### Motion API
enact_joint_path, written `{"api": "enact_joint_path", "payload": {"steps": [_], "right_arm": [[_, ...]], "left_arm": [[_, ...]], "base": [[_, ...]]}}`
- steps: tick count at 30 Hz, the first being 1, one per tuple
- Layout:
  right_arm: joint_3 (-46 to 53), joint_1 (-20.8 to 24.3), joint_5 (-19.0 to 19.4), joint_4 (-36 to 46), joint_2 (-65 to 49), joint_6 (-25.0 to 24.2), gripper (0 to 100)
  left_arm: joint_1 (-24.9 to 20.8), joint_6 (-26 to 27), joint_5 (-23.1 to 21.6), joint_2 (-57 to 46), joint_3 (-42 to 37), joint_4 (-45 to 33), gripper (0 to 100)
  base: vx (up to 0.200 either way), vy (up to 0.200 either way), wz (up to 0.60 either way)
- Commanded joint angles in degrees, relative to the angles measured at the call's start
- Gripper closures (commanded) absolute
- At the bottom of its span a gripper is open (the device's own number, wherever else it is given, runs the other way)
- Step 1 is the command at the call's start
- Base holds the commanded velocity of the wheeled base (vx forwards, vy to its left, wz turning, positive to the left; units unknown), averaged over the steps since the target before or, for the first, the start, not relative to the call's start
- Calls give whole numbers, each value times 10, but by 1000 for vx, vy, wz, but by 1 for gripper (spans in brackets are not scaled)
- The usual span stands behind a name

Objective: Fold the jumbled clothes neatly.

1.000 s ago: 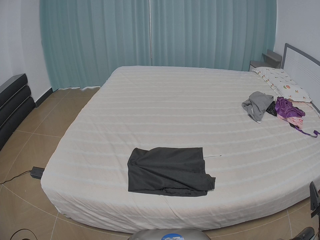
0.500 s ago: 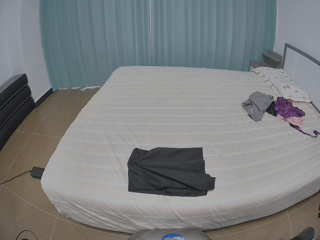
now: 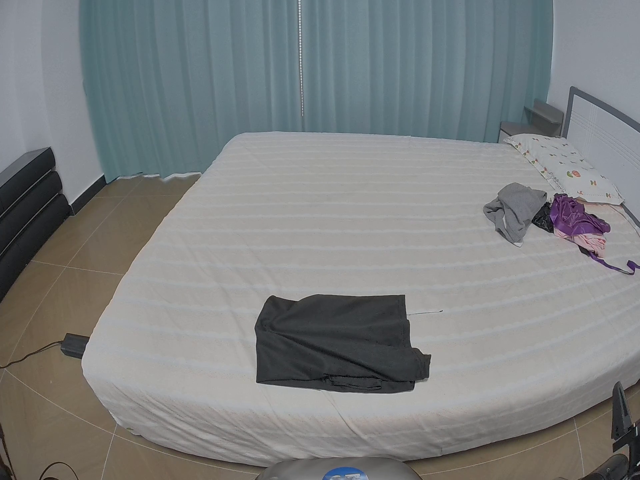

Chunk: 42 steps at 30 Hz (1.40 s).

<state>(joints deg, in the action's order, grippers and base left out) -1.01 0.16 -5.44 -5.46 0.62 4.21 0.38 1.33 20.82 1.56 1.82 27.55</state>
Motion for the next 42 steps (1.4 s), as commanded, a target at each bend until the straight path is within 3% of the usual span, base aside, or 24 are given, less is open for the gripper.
{"api": "enact_joint_path", "payload": {"steps": [1,8,11,16,21,23,42], "right_arm": [[9,0,17,11,-6,-9,0],[9,0,26,12,-6,-9,0],[10,-2,47,48,-4,-21,0],[9,-2,50,56,-5,-26,0],[10,-2,50,55,-5,-27,0],[10,-2,51,55,-5,-28,0],[10,-2,55,55,-6,-34,0]], "left_arm": [[-3,-19,-38,-16,-18,-64,0],[-3,-19,-100,-16,-18,-151,0],[-3,-17,-119,-16,-18,-230,0],[-3,-19,-133,-16,-18,-240,0],[-4,-20,-183,-16,-18,-255,0],[-3,-16,-190,-16,-17,-287,0],[-3,-34,-184,-16,-18,-276,0]], "base": [[0,0,0],[0,0,0],[0,0,0],[0,0,0],[0,0,0],[0,0,0],[0,0,0]]}}
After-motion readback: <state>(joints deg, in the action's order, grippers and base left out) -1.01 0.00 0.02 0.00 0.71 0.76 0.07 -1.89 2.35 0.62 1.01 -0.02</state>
